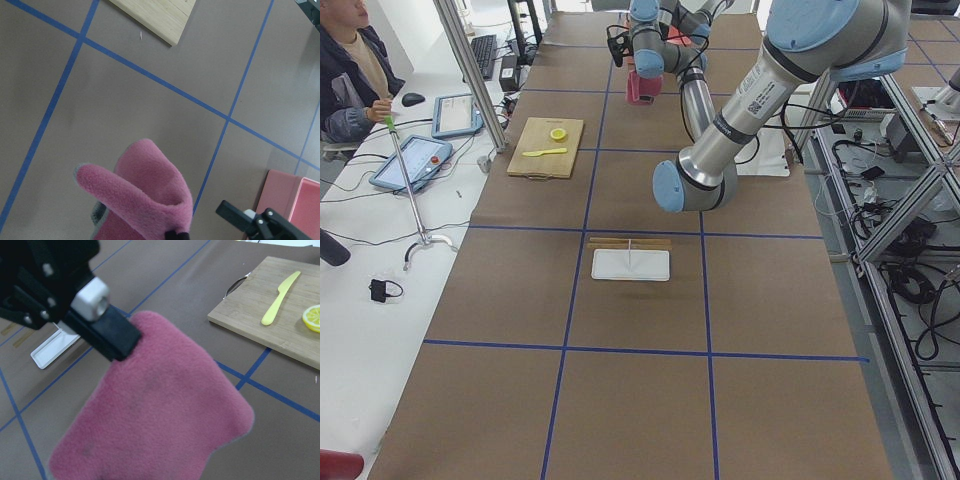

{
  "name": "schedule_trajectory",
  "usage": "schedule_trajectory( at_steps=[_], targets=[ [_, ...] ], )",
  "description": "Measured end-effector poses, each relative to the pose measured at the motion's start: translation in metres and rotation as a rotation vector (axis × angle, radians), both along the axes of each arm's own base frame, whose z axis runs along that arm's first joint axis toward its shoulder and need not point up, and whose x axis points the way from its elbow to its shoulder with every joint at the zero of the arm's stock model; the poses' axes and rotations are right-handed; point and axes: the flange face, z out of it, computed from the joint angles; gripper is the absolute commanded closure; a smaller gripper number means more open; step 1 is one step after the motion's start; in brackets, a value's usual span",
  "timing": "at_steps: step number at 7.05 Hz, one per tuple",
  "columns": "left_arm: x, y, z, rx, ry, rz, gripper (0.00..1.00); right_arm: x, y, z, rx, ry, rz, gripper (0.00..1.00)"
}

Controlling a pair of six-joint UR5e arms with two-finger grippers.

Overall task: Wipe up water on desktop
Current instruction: 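Grasp the hanging pink cloth with the right gripper while the left gripper holds it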

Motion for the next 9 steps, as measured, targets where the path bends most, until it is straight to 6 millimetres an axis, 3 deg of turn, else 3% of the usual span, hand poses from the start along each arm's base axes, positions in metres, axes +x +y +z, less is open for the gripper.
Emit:
schedule_trajectory(
  at_steps=[3, 9],
  targets=[
    [0.007, -0.011, 0.001, -0.102, 0.062, -0.082, 1.00, -0.024, 0.017, -0.009, 0.018, -0.018, 0.038, 0.01],
    [0.012, -0.005, 0.004, -0.132, 0.078, -0.097, 1.00, -0.024, 0.007, -0.013, 0.027, -0.021, 0.139, 0.05]
  ],
)
